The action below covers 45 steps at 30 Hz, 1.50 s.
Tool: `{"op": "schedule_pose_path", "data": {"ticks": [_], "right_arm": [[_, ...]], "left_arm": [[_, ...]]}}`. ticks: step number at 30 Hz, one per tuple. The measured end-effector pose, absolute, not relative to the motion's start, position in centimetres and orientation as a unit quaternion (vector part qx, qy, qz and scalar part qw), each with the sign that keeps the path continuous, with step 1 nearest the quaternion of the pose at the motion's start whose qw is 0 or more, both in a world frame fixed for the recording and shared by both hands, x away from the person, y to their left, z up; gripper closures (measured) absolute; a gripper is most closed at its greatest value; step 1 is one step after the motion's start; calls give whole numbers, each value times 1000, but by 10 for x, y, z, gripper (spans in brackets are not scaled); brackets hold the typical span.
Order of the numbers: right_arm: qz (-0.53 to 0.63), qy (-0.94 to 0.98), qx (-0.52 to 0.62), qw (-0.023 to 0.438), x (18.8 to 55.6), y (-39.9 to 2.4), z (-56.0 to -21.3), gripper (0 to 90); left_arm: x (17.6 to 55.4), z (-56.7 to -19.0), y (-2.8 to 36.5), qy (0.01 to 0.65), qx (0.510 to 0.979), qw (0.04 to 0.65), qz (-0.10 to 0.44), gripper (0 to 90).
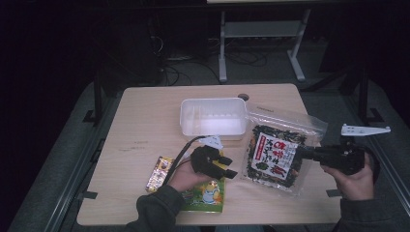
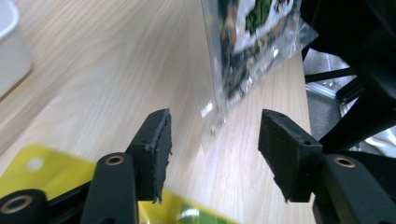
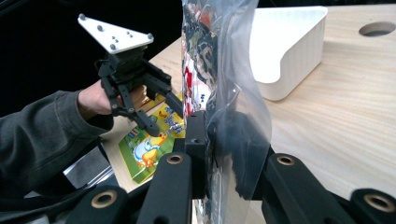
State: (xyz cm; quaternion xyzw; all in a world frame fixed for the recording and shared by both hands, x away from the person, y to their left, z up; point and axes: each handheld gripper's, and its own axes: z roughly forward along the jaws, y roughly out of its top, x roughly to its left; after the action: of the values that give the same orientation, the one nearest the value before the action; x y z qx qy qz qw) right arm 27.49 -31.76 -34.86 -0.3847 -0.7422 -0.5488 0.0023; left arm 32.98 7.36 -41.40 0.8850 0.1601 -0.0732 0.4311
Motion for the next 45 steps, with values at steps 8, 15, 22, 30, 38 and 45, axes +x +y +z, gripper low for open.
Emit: {"op": "schedule_pose_path", "data": {"ticks": [8,15,22,30,38,45], "right_arm": [[-553,-741,-381,-11,281,-308,-341,768],[-553,-744,-374,-22,290,-292,-334,768],[-555,-744,-369,-31,297,-281,-328,768],[-557,-745,-365,-44,308,-266,-321,768],[-557,-747,-358,-56,321,-249,-315,768],[-555,-750,-353,-62,329,-239,-311,768]], "left_arm": [[319,-415,96,171,891,417,-53,378],[313,-415,117,186,888,419,-43,343],[306,-414,133,194,885,423,-34,318],[299,-413,147,201,883,425,-24,295],[291,-414,162,210,876,433,-17,286],[286,-418,168,214,873,437,-15,284]]}}
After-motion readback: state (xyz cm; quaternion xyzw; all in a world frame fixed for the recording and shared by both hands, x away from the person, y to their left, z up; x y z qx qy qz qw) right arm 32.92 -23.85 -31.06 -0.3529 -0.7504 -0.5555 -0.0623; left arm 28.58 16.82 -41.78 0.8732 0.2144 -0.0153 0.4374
